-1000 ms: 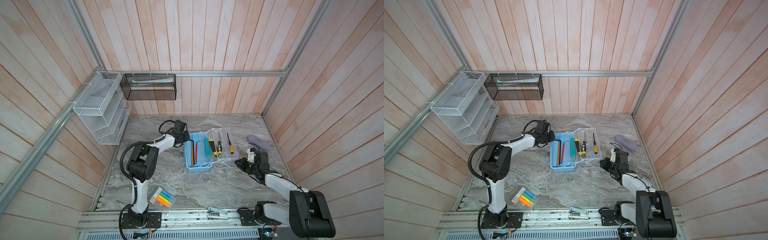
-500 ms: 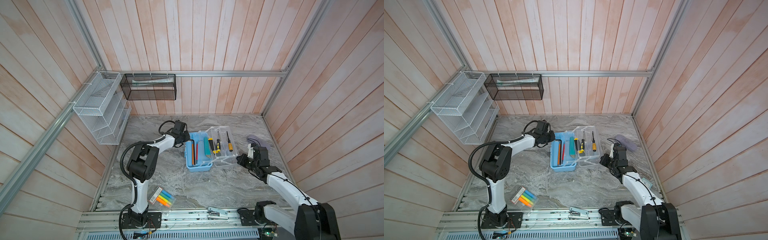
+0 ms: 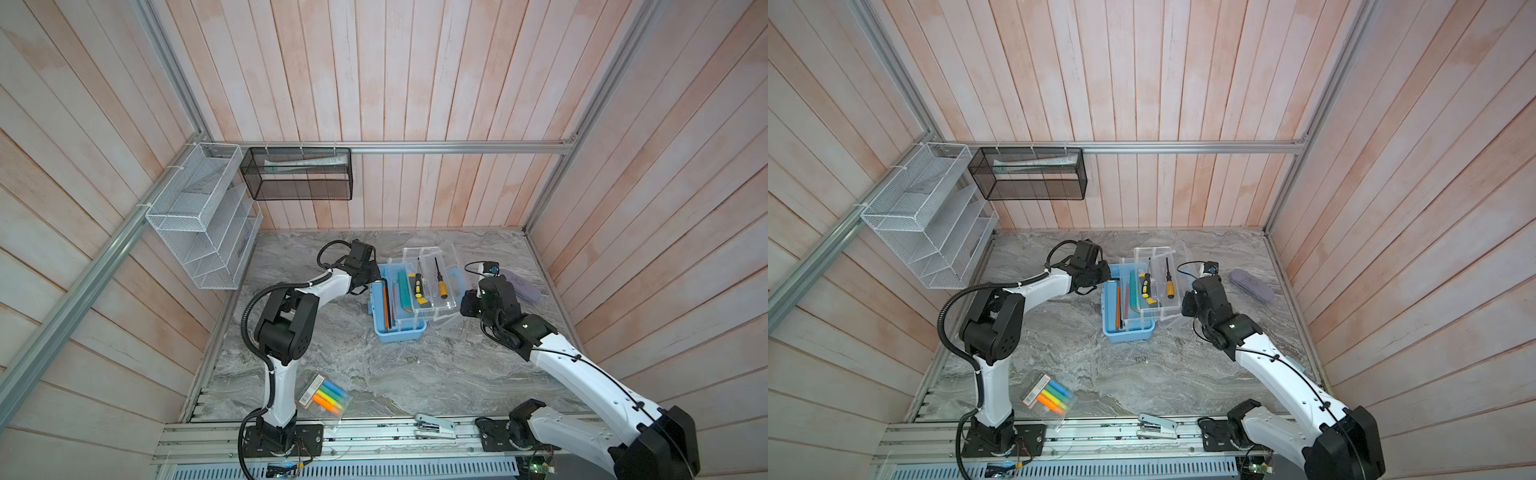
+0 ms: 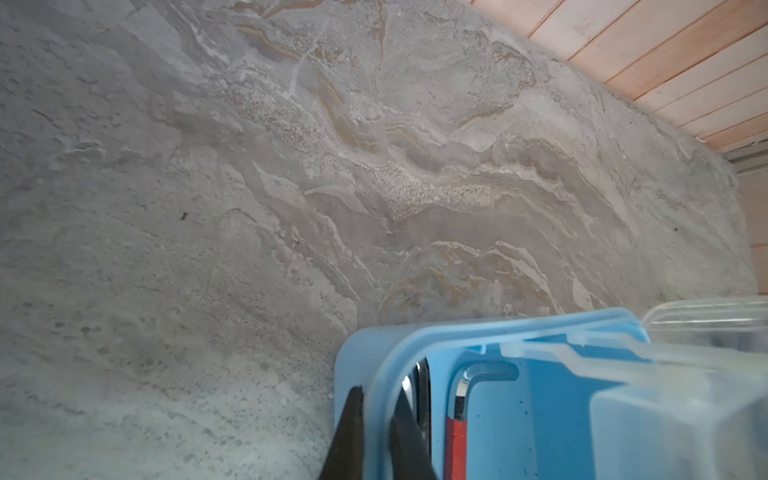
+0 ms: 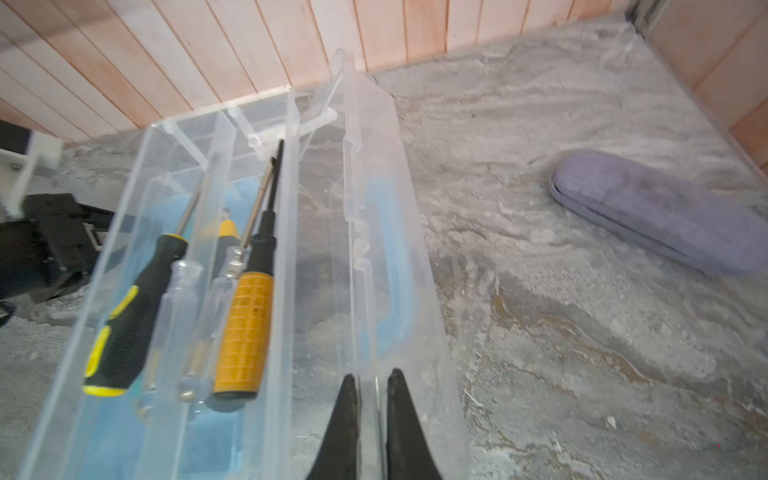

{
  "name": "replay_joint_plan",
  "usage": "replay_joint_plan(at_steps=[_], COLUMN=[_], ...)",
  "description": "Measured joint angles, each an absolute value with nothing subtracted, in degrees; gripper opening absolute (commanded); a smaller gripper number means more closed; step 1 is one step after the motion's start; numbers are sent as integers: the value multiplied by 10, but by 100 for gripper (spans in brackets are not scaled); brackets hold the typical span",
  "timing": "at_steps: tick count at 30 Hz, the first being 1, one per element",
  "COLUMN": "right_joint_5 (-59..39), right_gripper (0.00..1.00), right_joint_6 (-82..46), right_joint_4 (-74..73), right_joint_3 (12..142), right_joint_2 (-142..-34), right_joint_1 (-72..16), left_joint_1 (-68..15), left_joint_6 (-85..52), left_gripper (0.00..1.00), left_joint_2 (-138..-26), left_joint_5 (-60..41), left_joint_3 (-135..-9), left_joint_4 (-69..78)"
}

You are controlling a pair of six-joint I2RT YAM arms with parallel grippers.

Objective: Pack the tool kit
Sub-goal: 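Swing the clear lid over onto the blue box with the right gripper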

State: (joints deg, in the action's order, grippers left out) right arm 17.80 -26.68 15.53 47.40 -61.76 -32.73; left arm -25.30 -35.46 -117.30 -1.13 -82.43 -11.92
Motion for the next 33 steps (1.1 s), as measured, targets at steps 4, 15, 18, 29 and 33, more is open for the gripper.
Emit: replay_joint_plan(at_steps=[4,15,18,29,33], right_joint_5=[225,219,169,111,81], right_gripper=[0,32,39,43,43], right_joint_6=[-248,-230,-230,-232,-248], right_joint_4=[140,112,91,53,44], right_joint_3=[519,558,558,552,540], right_joint_2=[-646,-704,-707,-692,-692], right_joint_1=[-403,-514,-529,-506,-441], left_joint_1=[-253,-261,-271,-256,-255], left_joint_6=[-357,-360,-357,-372,-387], left_gripper=[0,0,0,0,0], left_joint_2=[-1177,-1177,-1177,-1162,-1149], left_joint_5=[-10,-17,-29,-53,-39], left_joint_3=[-829,-829,-828,-797,-776], left_joint_4=[-122,-114,-114,-93,-82])
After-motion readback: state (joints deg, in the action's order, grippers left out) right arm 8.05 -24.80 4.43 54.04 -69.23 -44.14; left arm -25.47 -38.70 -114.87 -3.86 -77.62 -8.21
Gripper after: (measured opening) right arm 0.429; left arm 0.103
